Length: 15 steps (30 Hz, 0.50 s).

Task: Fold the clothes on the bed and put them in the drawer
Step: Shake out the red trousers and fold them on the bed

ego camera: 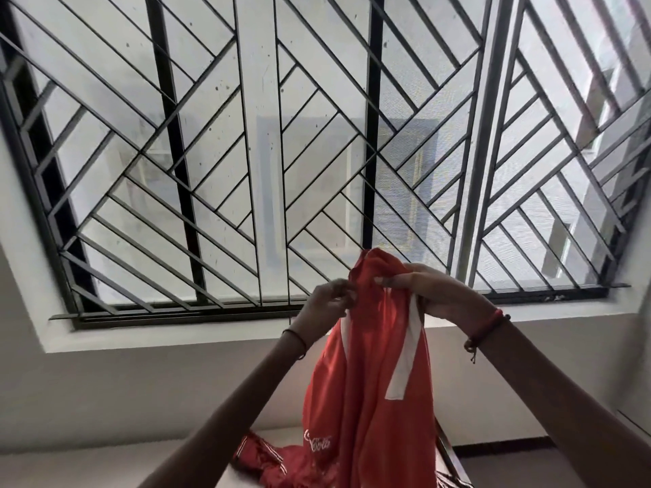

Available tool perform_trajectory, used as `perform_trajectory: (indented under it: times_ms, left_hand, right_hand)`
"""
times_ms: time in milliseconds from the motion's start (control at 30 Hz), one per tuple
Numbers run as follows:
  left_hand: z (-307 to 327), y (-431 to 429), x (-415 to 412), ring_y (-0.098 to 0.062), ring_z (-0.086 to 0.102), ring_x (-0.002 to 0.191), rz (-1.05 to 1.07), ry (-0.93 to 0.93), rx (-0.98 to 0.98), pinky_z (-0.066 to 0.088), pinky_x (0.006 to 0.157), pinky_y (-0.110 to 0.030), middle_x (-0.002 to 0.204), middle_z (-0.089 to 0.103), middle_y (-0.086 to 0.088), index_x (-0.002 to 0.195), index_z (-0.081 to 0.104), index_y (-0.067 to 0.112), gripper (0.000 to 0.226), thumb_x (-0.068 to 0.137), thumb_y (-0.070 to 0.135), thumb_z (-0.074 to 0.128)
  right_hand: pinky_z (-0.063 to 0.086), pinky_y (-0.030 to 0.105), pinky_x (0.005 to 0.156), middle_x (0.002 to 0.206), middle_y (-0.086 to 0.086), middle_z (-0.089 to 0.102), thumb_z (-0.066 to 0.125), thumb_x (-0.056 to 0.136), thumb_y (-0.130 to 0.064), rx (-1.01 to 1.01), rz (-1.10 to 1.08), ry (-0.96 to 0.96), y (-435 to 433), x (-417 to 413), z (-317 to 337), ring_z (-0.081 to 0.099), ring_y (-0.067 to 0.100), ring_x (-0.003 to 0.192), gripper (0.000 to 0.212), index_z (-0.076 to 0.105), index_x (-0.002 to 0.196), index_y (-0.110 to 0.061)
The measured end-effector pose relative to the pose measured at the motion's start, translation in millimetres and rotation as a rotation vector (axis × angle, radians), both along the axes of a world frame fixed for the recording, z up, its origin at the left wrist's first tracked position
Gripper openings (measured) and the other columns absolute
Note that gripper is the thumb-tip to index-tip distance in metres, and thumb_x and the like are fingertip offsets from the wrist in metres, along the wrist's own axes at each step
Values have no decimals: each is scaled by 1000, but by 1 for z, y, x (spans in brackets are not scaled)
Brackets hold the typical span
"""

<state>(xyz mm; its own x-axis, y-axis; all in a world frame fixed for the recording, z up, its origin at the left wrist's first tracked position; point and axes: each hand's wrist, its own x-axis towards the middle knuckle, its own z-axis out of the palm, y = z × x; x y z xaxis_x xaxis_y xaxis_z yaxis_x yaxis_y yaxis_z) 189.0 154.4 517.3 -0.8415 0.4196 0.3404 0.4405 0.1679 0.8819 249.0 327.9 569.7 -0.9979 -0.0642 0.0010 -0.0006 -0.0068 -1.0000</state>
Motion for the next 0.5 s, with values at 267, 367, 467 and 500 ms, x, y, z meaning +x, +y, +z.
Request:
perform_trajectory:
  times_ms: [267, 367, 467, 500]
  left_hand:
    - [-6, -1, 15, 11, 56, 55, -3, 23, 149, 43, 60, -6, 52, 63, 18, 112, 59, -7, 22, 91, -6, 53]
    - [1, 1, 25, 10, 55, 50, -8, 18, 186, 41, 54, -5, 47, 61, 17, 114, 55, -4, 23, 91, -4, 53]
    - [6, 3, 29, 9, 55, 49, -44, -81, 211, 42, 55, -5, 47, 61, 16, 110, 59, -3, 19, 94, 1, 50]
    - [6, 4, 29, 9, 56, 50, -50, -103, 207, 42, 56, -5, 49, 62, 16, 107, 62, -2, 18, 94, 4, 51]
  right_hand:
    - [57, 28, 67, 80, 11, 70, 63, 85, -2, 22, -15, 6, -1, -3, -6, 67, 18, 63, 13, 66, 97, 2]
    - [57, 29, 68, 80, 13, 69, 65, 83, -2, 22, -41, 22, -1, -3, -5, 67, 20, 63, 13, 66, 94, 4]
    - [56, 24, 59, 70, 10, 69, 65, 83, 0, 34, -67, 44, -3, -2, -3, 66, 16, 55, 6, 66, 87, 3]
    - [55, 23, 57, 68, 9, 69, 65, 82, 0, 44, -77, 55, -4, -1, -2, 65, 16, 54, 6, 66, 87, 4]
